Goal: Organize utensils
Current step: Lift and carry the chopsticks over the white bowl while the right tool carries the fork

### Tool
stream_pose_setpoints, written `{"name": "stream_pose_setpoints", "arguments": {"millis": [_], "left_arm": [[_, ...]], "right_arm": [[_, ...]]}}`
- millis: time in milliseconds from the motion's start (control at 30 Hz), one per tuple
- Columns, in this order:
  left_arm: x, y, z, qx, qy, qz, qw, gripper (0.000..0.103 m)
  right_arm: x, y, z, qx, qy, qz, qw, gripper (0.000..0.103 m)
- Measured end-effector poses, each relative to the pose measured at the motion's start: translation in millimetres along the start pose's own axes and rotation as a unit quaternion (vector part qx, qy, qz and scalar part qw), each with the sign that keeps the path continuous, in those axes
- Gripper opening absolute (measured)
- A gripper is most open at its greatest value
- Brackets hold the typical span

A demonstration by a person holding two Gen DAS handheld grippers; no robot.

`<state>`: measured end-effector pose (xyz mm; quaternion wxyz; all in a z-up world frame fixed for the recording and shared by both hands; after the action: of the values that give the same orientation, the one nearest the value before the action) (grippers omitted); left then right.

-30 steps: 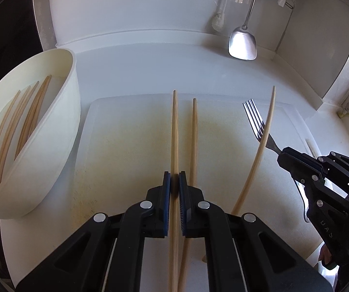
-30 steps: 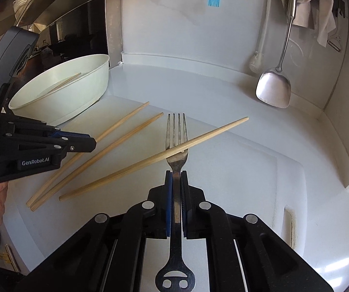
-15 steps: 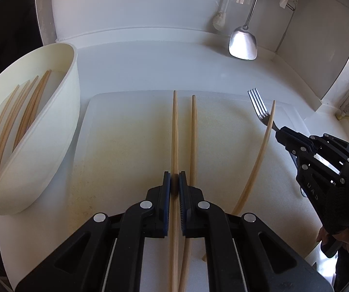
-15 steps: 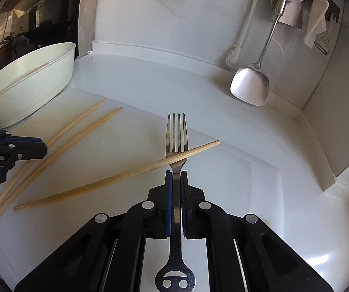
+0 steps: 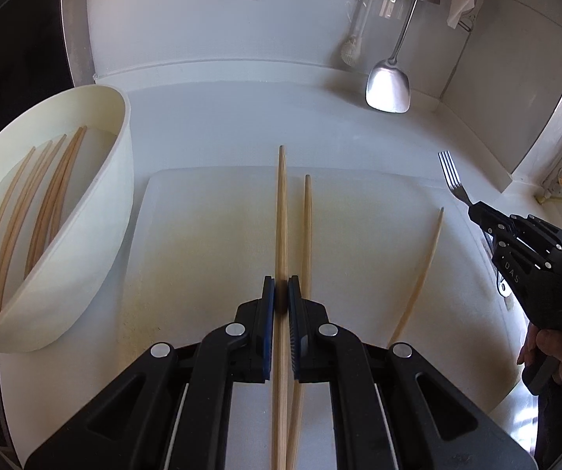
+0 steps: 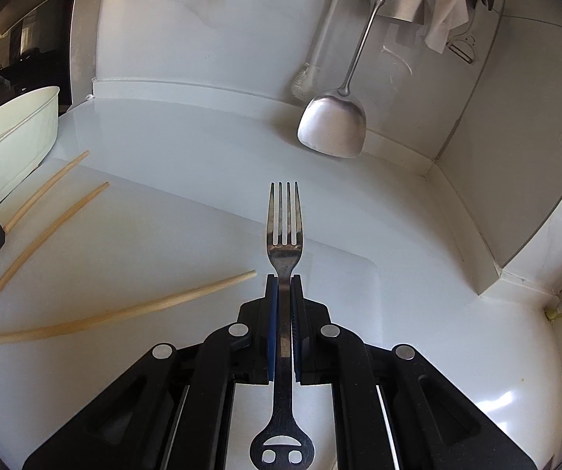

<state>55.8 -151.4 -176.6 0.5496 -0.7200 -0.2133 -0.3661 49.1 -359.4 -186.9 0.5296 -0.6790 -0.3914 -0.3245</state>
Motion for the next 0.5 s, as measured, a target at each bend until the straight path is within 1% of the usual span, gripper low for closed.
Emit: {"name": "stream_pose_setpoints", "arguments": {"millis": [133, 267, 500], "left_arm": [[13.1, -6.1, -1.3, -0.002, -0.003, -0.017, 0.9999, 0.007], [23.9, -13.8, -1.4, 0.0, -0.012, -0.027, 0.9996, 0.007], [52.7, -42.9, 2.3, 0.005, -0.033, -0.042, 0.9985, 0.007]], "right_arm": [[5.2, -9.6, -9.7, -0.006, 0.011, -0.014, 1.0, 0.006], [16.2, -21.6, -10.8, 0.002, 0.019, -0.028, 0.999, 0.006], [50.9, -52.3, 16.6, 0.05, 0.028, -0.044, 0.997, 0.006]]}}
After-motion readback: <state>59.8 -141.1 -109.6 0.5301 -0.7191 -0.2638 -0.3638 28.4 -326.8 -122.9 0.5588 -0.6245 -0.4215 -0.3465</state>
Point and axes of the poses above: each gripper's, at about its wrist camera, not at the fingertips, and y roughly the way its jaws point, z to its left, x to its top, the point moved 8 cm from there along y, roughly the way its jaws point, and after that the axes turned 14 degrees about -z, right-handed, at the moved point
